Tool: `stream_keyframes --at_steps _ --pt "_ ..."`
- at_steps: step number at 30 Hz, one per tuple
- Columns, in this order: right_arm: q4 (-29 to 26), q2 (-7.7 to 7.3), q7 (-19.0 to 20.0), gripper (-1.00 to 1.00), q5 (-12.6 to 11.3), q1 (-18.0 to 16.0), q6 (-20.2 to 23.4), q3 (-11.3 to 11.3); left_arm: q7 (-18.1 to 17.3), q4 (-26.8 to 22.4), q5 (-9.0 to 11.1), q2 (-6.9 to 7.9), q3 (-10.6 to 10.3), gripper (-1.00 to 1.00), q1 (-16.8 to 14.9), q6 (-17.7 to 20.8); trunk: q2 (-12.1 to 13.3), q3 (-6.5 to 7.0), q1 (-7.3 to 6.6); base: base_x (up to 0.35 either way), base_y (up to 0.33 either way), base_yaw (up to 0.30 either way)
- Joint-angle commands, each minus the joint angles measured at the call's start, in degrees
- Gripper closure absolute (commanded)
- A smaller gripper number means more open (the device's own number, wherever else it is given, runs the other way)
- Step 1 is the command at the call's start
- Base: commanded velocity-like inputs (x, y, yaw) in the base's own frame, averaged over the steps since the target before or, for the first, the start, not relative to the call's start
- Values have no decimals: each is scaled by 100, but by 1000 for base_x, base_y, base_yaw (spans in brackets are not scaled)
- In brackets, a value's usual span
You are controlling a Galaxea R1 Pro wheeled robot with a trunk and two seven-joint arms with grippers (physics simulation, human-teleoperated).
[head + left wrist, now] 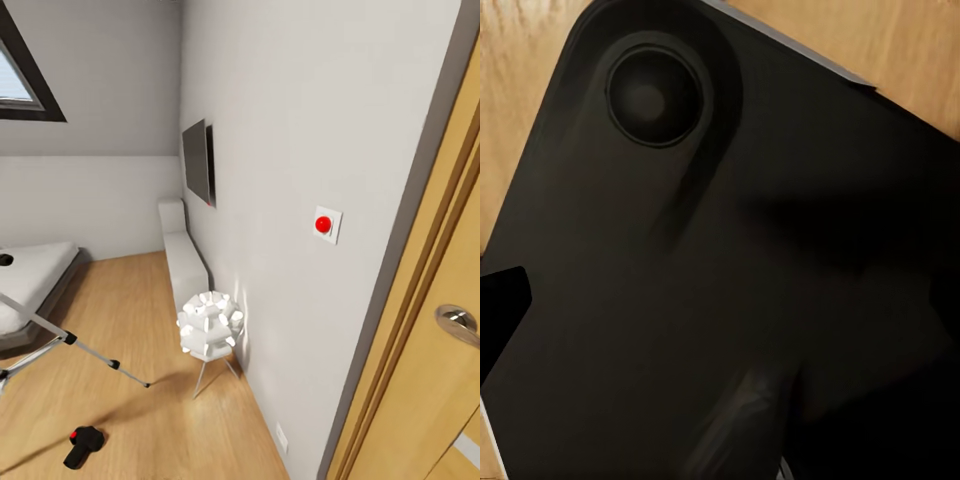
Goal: Attach the digital camera to the camera tripod in the bedroom.
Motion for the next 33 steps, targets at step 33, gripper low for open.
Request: stream_keyframes --at_steps 33 --pt "0 -1 1 -100 9 -2 -9 5 9 -10 52 16 12 -100 3 -3 -2 -4 0 1 0 278"
